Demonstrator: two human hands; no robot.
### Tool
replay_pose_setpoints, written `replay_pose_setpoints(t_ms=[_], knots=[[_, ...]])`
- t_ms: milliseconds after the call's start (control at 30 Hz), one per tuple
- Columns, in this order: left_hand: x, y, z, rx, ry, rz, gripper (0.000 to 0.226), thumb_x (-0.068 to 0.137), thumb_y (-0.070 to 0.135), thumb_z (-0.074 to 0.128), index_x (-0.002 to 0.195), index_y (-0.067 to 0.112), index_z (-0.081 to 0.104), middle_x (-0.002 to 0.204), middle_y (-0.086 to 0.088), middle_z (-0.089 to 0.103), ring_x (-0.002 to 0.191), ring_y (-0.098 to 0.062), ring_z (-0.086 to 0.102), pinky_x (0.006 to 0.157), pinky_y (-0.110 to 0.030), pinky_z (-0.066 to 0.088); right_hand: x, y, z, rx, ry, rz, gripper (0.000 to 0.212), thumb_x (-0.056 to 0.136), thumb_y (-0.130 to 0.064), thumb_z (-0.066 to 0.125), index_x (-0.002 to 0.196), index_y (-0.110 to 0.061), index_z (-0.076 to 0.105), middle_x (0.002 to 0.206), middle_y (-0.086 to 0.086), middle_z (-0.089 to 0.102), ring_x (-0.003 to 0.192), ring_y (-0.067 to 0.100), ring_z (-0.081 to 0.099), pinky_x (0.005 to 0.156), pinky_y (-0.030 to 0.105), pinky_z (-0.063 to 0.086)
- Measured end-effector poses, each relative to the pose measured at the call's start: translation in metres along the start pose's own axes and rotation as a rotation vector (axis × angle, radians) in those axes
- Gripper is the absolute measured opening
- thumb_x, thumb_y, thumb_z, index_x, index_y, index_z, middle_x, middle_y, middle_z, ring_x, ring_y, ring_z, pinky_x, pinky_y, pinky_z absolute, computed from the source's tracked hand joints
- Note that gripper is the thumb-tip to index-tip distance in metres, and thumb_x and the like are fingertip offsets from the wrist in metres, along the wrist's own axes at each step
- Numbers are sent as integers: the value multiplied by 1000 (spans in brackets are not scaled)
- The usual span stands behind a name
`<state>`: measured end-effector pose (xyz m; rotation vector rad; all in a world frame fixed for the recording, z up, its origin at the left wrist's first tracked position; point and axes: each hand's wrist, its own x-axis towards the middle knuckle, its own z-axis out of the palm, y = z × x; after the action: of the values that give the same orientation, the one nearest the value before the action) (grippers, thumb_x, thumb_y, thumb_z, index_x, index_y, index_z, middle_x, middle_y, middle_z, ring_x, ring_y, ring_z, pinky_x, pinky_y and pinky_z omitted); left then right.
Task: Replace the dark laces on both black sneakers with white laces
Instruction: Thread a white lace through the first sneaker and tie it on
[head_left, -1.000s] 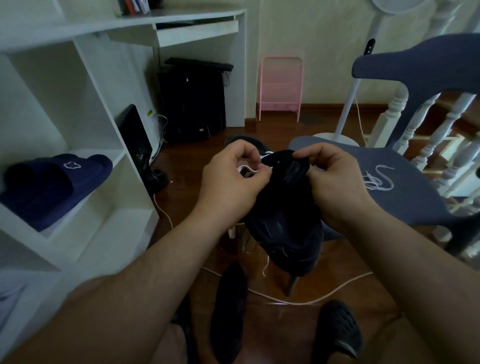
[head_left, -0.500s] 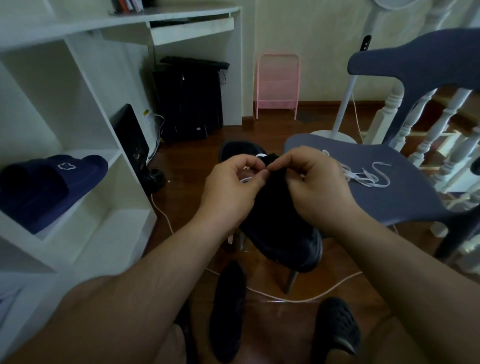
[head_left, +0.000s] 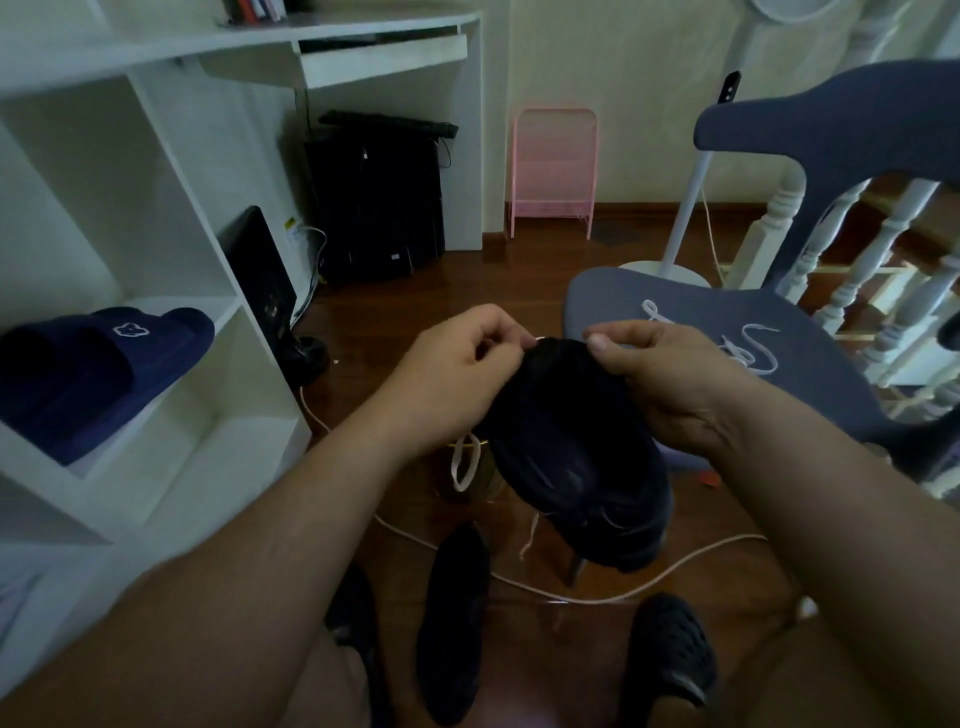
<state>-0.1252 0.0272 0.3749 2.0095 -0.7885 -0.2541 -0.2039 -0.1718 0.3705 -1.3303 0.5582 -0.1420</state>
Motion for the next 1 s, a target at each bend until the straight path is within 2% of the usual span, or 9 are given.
replay_pose_setpoints(t_ms=[67,167,333,433,567,733,800,933,1000], knots=[[-4,0,-1,140,-103,106,13,105,33,54,101,38,65,102,12,71,85,-7,68,74,-38,60,0,0,-2,69,-70,61,23,97,-10,66,118,-5,70,110,17,74,93,24,71,74,32,64],[-2,-2,3,362,-113,162,8,106,40,54,103,38,61,92,10,68,79,-7,63,73,-45,57,-1,-1,-6,77,-173,97,30,94,-4,63,123,-6,68,119,18,74,103,27,72,84,35,63],[0,-7,9,258,36,70,3,99,43,68,100,40,71,87,19,70,84,7,63,69,-15,47,-3,1,-6,-5,-298,106,44,90,14,56,130,-3,64,124,24,70,111,34,69,98,42,56],[-2,-3,10,211,126,91,3,95,42,76,96,39,76,84,22,69,84,10,63,67,-4,44,-1,3,-3,50,-259,65,42,85,7,61,126,-2,66,120,23,71,107,30,71,94,38,59],[-6,0,7,305,109,149,8,95,40,75,102,41,78,85,28,67,88,17,61,70,2,40,-2,2,-3,106,-241,11,38,71,-1,66,109,-4,71,101,16,76,92,23,75,82,33,64],[-9,4,5,351,158,227,10,94,41,76,103,41,80,80,33,61,84,26,54,75,5,35,-4,4,1,101,-263,-39,34,72,-4,69,105,-5,72,99,13,76,93,23,74,89,35,61],[-8,4,5,387,182,238,9,94,40,76,101,40,80,75,32,60,82,24,54,73,4,35,-5,4,3,56,-266,-53,34,73,-4,69,106,-4,71,102,15,76,95,24,74,89,34,62],[-8,5,4,480,148,203,9,94,41,75,100,39,80,73,25,61,72,12,56,68,1,37,-9,6,8,-32,-249,-67,23,86,7,64,106,-2,72,98,15,77,89,21,76,74,26,62],[-7,7,4,541,118,200,10,94,41,75,103,39,79,75,23,60,71,8,55,63,-2,37,-10,6,8,-124,-225,-86,23,89,8,65,108,-1,72,101,17,77,90,21,76,75,26,62]])
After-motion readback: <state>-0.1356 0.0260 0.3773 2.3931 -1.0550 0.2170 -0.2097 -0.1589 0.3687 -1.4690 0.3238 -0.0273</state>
